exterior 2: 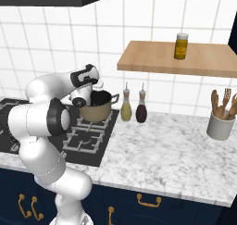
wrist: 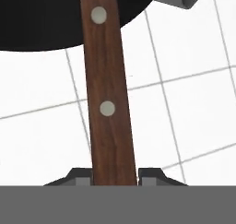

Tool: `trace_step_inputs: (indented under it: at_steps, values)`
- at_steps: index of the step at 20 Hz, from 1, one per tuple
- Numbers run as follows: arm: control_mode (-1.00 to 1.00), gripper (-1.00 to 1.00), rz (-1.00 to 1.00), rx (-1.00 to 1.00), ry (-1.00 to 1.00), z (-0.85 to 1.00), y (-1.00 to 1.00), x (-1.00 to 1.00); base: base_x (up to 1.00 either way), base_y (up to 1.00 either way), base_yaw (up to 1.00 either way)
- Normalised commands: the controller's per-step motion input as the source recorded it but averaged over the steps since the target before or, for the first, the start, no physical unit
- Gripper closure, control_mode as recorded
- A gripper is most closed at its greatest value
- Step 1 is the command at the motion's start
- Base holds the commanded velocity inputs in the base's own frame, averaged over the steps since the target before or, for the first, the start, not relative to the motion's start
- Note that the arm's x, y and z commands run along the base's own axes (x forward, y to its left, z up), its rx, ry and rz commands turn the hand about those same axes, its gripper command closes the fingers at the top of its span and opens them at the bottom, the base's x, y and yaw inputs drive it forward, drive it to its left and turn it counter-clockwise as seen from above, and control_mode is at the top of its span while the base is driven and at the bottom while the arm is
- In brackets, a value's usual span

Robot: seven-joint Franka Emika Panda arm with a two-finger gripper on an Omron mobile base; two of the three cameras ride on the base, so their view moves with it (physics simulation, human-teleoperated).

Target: Put the mushroom and mushroom in the pot. Retrieve the spatula and lightly stir the vegetables in the pot.

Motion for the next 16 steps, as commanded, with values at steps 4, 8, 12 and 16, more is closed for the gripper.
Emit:
trace_step_inputs:
  at_steps: [4, 8, 12, 16]
  values:
    - [-1.0, 1.0, 0.06, 0.17, -0.22, 0.33, 0.03, 0.0, 0.0, 0.0, 0.0]
    - [-1.0, 1.0, 0.0, -0.04, -0.25, 0.12, -0.12, 0.0, 0.0, 0.0, 0.0]
    - [-1.0, 1.0, -0.03, -0.22, -0.11, -0.27, -0.12, 0.0, 0.0, 0.0, 0.0]
    - [-1.0, 1.0, -0.06, -0.18, 0.03, -0.69, 0.0, 0.0, 0.0, 0.0, 0.0]
